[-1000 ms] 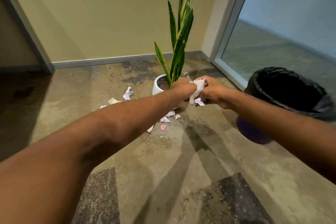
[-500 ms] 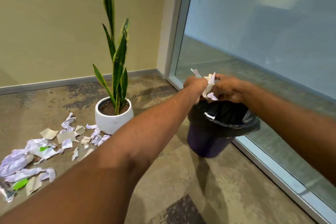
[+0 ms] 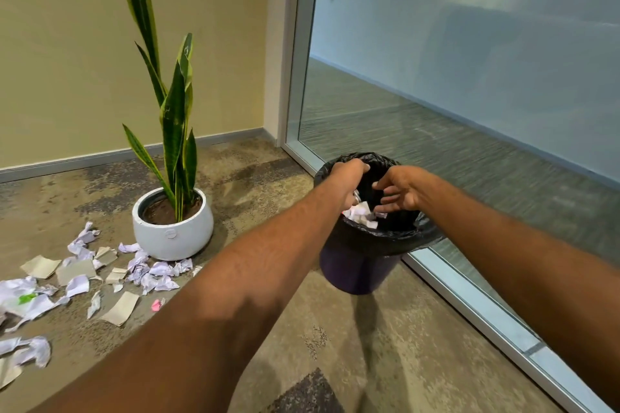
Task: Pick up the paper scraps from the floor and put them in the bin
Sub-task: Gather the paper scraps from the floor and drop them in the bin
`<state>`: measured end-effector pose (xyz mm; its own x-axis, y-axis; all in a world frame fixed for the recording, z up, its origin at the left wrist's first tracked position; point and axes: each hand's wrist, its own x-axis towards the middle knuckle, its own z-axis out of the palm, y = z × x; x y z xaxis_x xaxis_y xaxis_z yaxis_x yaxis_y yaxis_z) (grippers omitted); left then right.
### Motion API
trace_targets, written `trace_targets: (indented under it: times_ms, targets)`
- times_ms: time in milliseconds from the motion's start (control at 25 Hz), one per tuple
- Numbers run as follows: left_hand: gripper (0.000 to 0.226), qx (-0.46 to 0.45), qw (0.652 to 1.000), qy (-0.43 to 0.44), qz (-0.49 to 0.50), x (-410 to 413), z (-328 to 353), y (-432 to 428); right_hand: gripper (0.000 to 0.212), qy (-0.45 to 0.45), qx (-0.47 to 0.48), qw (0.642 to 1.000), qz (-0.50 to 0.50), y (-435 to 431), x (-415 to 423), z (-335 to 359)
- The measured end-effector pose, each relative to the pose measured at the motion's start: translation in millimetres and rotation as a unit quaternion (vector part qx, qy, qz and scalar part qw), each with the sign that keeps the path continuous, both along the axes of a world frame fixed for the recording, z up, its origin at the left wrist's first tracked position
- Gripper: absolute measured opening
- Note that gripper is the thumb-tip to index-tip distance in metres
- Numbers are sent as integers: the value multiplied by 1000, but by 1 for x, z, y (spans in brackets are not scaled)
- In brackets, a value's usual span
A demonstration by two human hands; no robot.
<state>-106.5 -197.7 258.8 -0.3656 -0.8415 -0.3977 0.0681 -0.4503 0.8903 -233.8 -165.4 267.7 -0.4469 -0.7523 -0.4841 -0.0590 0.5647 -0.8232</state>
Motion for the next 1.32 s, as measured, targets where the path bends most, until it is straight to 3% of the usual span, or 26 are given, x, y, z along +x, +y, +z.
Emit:
trace_targets:
  times_ms: [80,240,320,560,840,1120,1320]
  targets:
    - [46,-4,1000,-1,-20,4,0,1,42,-1,-24,1000,-10,-1,-2,-1]
    - [32,-39,999,17,-31,26,5,-1,12,32,-67,997,-24,-8,11,3]
    - [33,-61,997,17,-38,46,9,-1,20,41,-86,995,-16,-15,24,5]
    - [19,-151,972,-162,-84,147,8,-10,24,51,-120,988,86,-36,103,6]
    - [13,-124,946,-295,-48,316,-30,-33,23,72,-102,969,215,-44,235,-17]
    - [18,-96,914,-393,8,447,-94,-43,21,80,-48,938,334,-61,336,-90]
    - [23,-103,869,-484,-10,489,-151,-50,18,158,-12,905,395,-75,379,-162]
